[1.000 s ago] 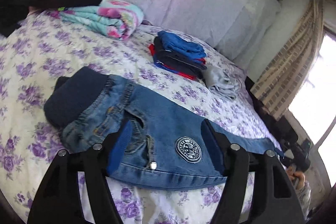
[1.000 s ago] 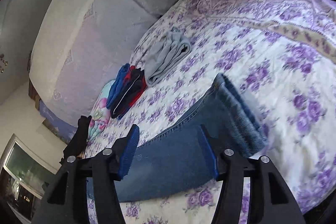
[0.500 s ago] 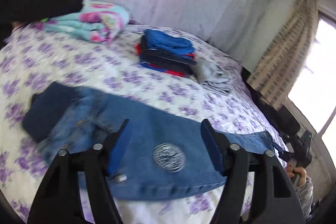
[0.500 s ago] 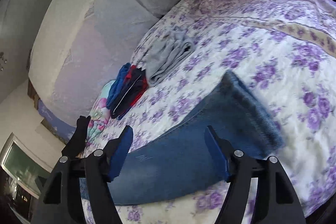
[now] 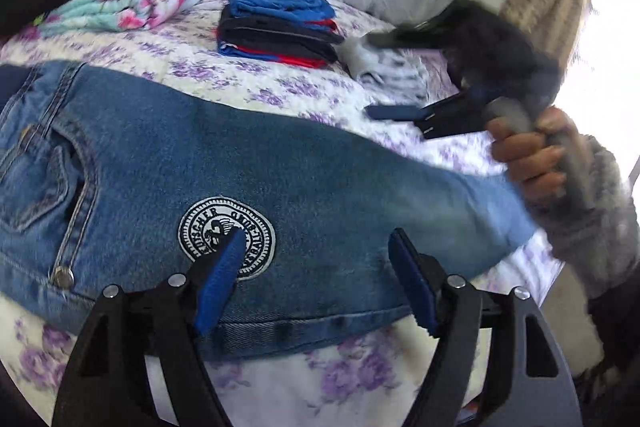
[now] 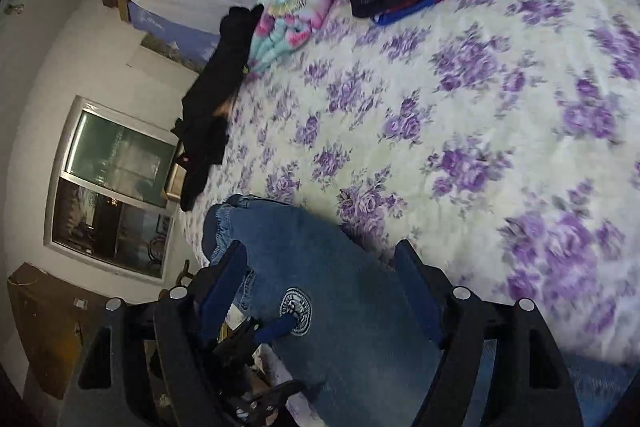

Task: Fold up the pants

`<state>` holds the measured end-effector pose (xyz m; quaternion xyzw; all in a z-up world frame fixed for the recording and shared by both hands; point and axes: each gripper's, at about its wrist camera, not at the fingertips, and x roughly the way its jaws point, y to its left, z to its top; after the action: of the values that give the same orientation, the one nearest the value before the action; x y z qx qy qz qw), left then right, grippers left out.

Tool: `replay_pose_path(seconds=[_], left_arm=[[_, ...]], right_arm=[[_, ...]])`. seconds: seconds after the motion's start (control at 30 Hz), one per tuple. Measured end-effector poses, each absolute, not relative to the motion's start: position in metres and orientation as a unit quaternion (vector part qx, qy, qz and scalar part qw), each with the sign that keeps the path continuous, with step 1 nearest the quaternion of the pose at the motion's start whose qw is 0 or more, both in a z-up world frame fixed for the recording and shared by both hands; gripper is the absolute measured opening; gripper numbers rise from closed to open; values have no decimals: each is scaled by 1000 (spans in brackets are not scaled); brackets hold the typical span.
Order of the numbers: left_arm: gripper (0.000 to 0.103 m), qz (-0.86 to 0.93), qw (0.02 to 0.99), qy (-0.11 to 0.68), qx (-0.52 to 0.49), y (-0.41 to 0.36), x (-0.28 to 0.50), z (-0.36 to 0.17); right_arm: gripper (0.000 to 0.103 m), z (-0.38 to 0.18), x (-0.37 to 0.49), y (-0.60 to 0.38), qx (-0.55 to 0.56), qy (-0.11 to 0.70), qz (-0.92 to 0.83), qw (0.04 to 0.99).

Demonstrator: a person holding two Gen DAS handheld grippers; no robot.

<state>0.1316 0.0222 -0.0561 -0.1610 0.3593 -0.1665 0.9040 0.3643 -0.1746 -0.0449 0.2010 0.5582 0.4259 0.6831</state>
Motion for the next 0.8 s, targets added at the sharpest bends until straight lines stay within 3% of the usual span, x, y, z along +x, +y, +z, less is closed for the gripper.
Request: replay_pose_path(seconds=[0.1, 0.27, 0.4, 0.5, 0.57, 0.8], left_arm=[[74, -207, 892, 338, -218, 27, 132, -41], [80, -231, 881, 370, -182, 9, 140, -55], [82, -227, 894, 363, -131, -5, 133, -64], [83, -232, 894, 363, -127, -5, 133, -66], [84, -235, 893, 363, -129, -3, 135, -67], [89, -238, 896, 358, -114, -8, 136, -69]], right_arm=[[77, -65, 373, -145, 192, 609, 454, 622], [79, -68, 364, -137, 174, 639, 504, 555], [80, -69, 367, -139, 91, 650, 470, 591], [81, -78, 360, -134, 90, 667, 491, 553], [88, -74, 349, -129, 75, 662, 499, 554], [92, -77, 375, -101, 210, 631, 539, 517]])
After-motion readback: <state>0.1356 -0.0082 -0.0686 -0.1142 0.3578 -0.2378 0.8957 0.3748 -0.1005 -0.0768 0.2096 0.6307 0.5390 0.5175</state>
